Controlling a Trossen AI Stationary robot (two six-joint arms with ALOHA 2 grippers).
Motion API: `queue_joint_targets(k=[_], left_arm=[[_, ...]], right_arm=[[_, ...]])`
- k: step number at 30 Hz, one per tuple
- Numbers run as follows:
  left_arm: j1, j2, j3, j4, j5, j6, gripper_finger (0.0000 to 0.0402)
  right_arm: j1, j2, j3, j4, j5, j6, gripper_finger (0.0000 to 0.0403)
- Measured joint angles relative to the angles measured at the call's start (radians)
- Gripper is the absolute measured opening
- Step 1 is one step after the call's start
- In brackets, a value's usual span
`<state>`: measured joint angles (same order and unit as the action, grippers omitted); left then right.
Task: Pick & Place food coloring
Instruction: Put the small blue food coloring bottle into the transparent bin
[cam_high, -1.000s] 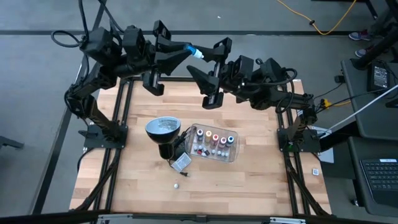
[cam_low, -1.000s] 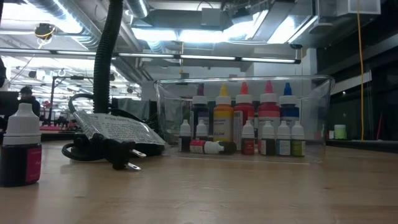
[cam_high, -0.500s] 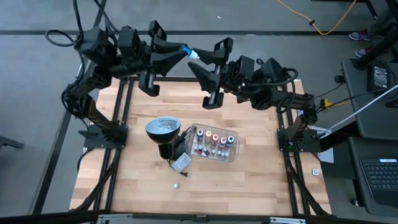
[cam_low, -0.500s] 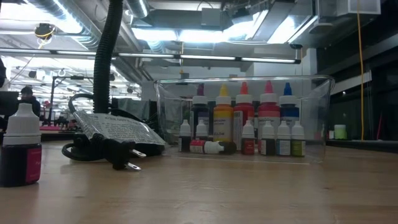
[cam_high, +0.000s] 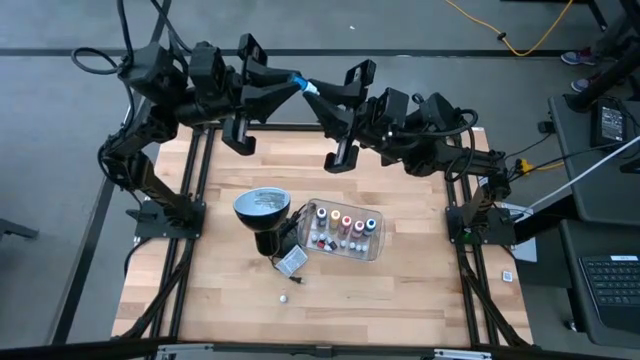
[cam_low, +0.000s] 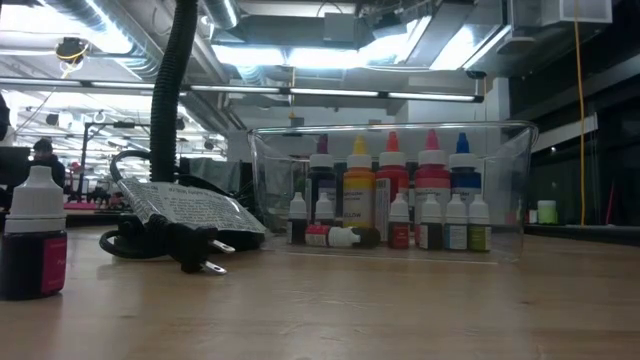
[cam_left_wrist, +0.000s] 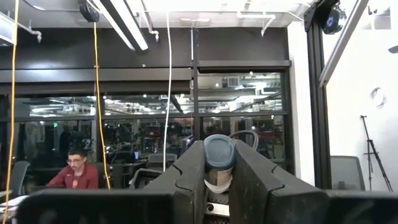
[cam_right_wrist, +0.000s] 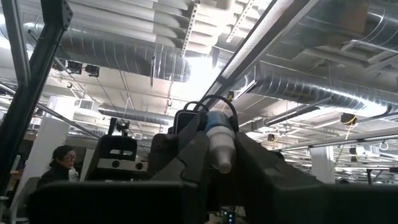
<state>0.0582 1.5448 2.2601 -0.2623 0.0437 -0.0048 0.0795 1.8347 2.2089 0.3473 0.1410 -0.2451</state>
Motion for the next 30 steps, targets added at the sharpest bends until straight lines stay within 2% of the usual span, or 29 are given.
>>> queue_joint_targets(k=[5,8,16,20,23,30], left_arm=[[0.000,-0.002,0.000,-0.006,0.007,0.000,0.0085],[0.010,-0.019,0.000,-0.039,-0.011,-0.008,0.0105],[0.063,-0.109,0.000,-0.173,-0.006,-0.076,0.0179],[0.091,-0.158,0.000,-0.288,-0.002,-0.110,0.0223],[0.114,-0.199,0.000,-0.383,-0.010,-0.123,0.0246],[0.159,-0.255,0.000,-0.616,-0.011,-0.124,0.0256]], right_arm=[[0.001,-0.001,0.000,-0.016,0.000,-0.001,0.0058],[0.005,-0.011,0.000,-0.087,0.043,0.000,0.0062],[0.030,-0.043,-0.002,-0.243,0.108,0.001,0.0059],[0.049,-0.085,-0.001,-0.468,0.219,0.025,0.0059],[0.051,-0.112,-0.001,-0.644,0.250,0.111,0.0059],[0.051,-0.143,-0.001,-0.983,0.251,0.334,0.0059]])
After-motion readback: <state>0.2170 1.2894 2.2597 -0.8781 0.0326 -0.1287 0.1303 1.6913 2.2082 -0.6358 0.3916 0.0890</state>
